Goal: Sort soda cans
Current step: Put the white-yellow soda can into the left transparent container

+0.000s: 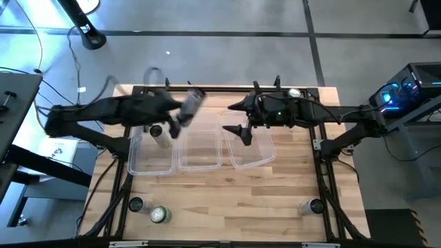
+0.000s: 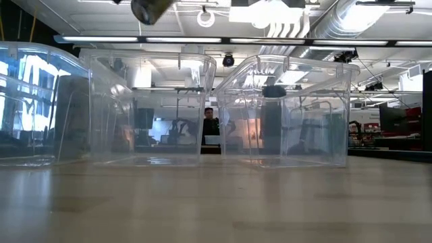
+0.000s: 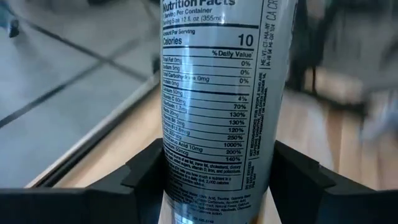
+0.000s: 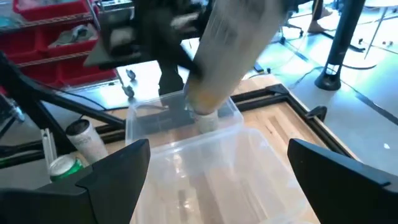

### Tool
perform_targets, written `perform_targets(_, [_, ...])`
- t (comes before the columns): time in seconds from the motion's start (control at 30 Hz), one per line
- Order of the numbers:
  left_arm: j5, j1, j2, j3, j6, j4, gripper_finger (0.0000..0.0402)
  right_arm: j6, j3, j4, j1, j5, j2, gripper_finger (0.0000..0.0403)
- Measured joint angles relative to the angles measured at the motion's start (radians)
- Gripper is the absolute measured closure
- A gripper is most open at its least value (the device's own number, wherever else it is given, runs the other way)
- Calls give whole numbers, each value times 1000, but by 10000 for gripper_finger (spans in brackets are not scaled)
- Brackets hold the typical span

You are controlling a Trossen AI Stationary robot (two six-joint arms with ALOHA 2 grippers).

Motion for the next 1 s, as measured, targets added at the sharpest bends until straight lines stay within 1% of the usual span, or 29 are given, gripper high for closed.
perform_targets(0.1, [-94,-36,-130,-153,-69,204,188,9,-11,55,0,-1,14,28])
perform_targets(0.2, [-151,-85,-212,-292,-115,386,188,32,-22,125,0,-13,50,27])
perform_targets(0.3, [-222,-135,-243,-386,-142,523,188,54,-22,217,-1,-57,99,27])
perform_targets(0.37, [-270,-163,-244,-425,-137,609,188,72,-22,285,0,-84,141,27])
perform_targets(0.43, [-300,-178,-232,-445,-119,694,188,89,-22,332,0,-99,186,27])
perform_targets(0.5, [-301,-184,-213,-453,-97,753,188,89,-22,371,0,-96,224,27])
perform_targets(0.7, [-300,-186,-168,-454,-73,841,188,141,-22,491,-12,-96,289,27])
perform_targets(0.8, [-298,-186,-134,-454,-72,871,188,148,-22,499,-12,-96,307,27])
perform_targets(1.0, [-239,-185,-51,-453,-83,967,188,161,-22,515,-15,-88,314,27])
